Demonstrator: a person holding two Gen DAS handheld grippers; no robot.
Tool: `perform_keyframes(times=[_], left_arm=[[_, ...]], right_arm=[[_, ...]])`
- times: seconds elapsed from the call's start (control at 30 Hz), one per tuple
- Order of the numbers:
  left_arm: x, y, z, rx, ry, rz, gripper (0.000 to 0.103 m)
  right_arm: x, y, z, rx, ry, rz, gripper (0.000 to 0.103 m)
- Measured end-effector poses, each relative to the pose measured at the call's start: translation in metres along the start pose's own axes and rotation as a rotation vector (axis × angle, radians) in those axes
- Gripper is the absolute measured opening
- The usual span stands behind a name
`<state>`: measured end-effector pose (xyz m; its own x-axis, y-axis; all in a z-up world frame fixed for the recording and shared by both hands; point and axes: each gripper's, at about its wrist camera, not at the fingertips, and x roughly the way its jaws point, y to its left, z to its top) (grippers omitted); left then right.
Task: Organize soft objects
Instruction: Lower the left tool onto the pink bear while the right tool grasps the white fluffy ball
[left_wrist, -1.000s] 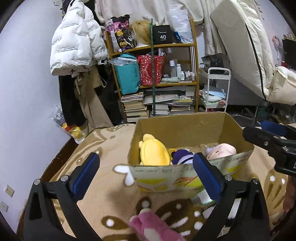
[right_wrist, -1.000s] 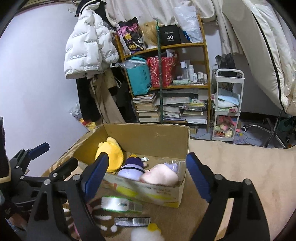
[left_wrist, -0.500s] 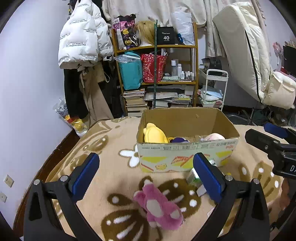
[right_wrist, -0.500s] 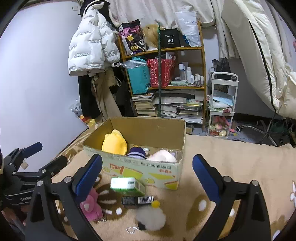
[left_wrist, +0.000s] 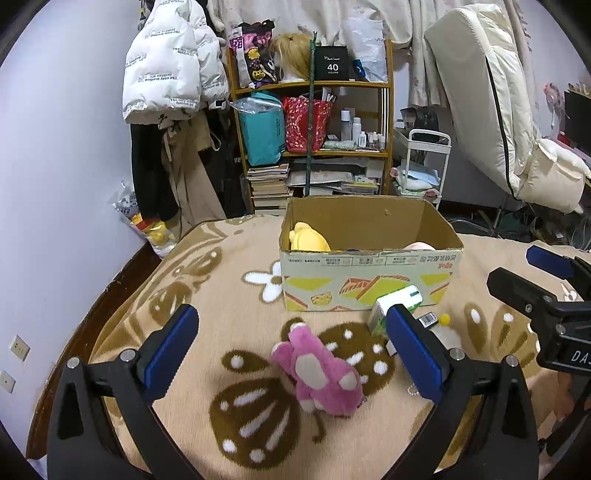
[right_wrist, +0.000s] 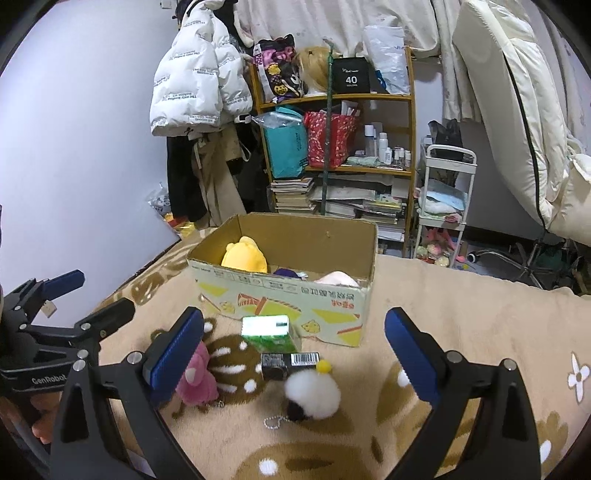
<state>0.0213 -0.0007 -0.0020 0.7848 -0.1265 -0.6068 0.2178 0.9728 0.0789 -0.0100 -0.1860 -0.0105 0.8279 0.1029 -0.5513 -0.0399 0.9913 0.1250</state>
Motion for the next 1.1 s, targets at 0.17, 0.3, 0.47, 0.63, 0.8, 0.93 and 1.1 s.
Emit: perform_keyframes(times=[0.17,0.3,0.47,0.63,0.8,0.93,1.1], left_arm=[[0.001,0.001,-0.003,-0.004,0.022,0.002,0.1],[0.008,0.0,-0.005,-0.003,0.049,0.013,0.1],[0.021,0.0,-0.007,-0.002,0.091,0.009,0.1],[0.035,-0.001,-0.009,-0.015,0.134,-0.011,0.1],[0.05,0.001,-0.01,-0.035,0.185,-0.027,0.1],[0.066,0.0,-0.011,-0.049,0.234,-0.031,0.1],[0.083,0.0,-0.014,-0.071,0.289,-0.042,0.1]], right_arm=[[-0.002,-0.005,-0.005,0.018,0.017,-0.003,0.103],[0.002,-0.008,-0.008,0.031,0.04,-0.004,0.103],[0.012,-0.009,-0.009,0.038,0.061,-0.002,0.103],[0.021,-0.011,-0.011,0.049,0.088,-0.001,0.103],[0.032,-0.013,-0.012,0.067,0.11,-0.008,0.103],[0.037,-0.016,-0.011,0.079,0.114,-0.005,0.103],[0.047,-0.018,-0.013,0.088,0.141,-0.006,0.103]])
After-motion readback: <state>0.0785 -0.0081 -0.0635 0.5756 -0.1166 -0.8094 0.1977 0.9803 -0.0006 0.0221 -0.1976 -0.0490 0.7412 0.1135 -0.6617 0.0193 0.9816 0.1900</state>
